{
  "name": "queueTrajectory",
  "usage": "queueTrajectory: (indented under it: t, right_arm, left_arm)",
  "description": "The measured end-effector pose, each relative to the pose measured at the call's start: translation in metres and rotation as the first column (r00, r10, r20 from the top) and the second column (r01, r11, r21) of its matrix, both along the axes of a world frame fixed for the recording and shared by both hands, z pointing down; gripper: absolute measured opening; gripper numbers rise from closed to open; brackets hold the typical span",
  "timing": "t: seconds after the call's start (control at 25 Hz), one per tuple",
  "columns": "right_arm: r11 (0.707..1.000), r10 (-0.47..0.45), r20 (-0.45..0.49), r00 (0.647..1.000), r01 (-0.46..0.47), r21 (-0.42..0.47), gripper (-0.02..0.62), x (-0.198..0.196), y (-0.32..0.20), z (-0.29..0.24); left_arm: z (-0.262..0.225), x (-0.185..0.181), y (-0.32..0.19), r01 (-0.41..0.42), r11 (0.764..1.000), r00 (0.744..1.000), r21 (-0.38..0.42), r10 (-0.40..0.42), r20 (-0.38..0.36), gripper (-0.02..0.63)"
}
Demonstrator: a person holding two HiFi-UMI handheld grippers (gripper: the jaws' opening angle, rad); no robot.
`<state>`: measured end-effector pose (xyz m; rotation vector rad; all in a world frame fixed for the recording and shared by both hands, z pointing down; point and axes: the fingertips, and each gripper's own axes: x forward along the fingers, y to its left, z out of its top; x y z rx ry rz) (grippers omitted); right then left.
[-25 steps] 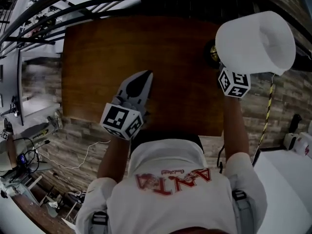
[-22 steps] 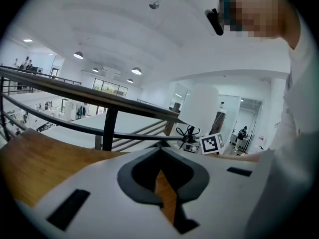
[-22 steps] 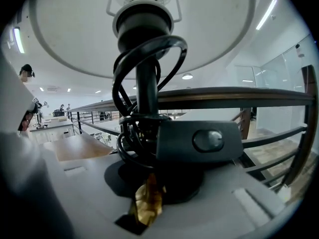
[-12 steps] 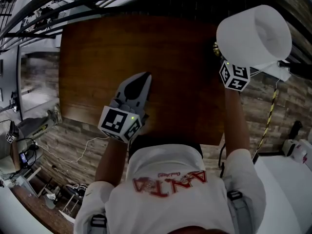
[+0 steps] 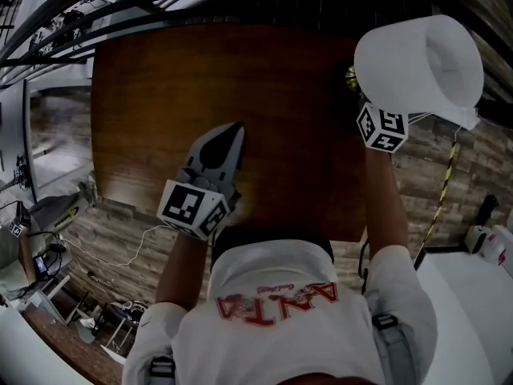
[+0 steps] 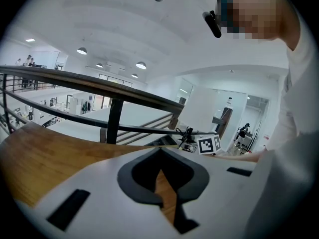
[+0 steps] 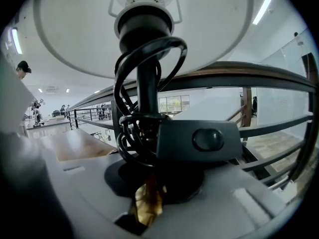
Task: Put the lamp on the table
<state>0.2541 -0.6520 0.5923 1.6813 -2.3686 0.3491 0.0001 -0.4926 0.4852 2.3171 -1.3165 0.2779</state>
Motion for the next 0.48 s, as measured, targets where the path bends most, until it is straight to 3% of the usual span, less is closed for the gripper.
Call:
queueTrajectory:
  t: [0.28, 0.48]
  right_arm:
    - [1.000, 0.019, 0.016, 1.000, -0.019, -0.002, 0.067, -0.001, 0.002, 0.006]
    - [0.999, 0.030, 0.021, 0.999, -0.029, -0.027, 0.112, 0.002, 0.019, 0.007]
  left_arm:
    - [0.002, -0.003, 0.001, -0.011, 1.000, 1.000, -0.002, 0.011, 0.000, 0.009]
    - [-0.007, -0.010, 0.005, -0.017, 1.000, 1.000, 0.011, 0.017, -0.004, 0.009]
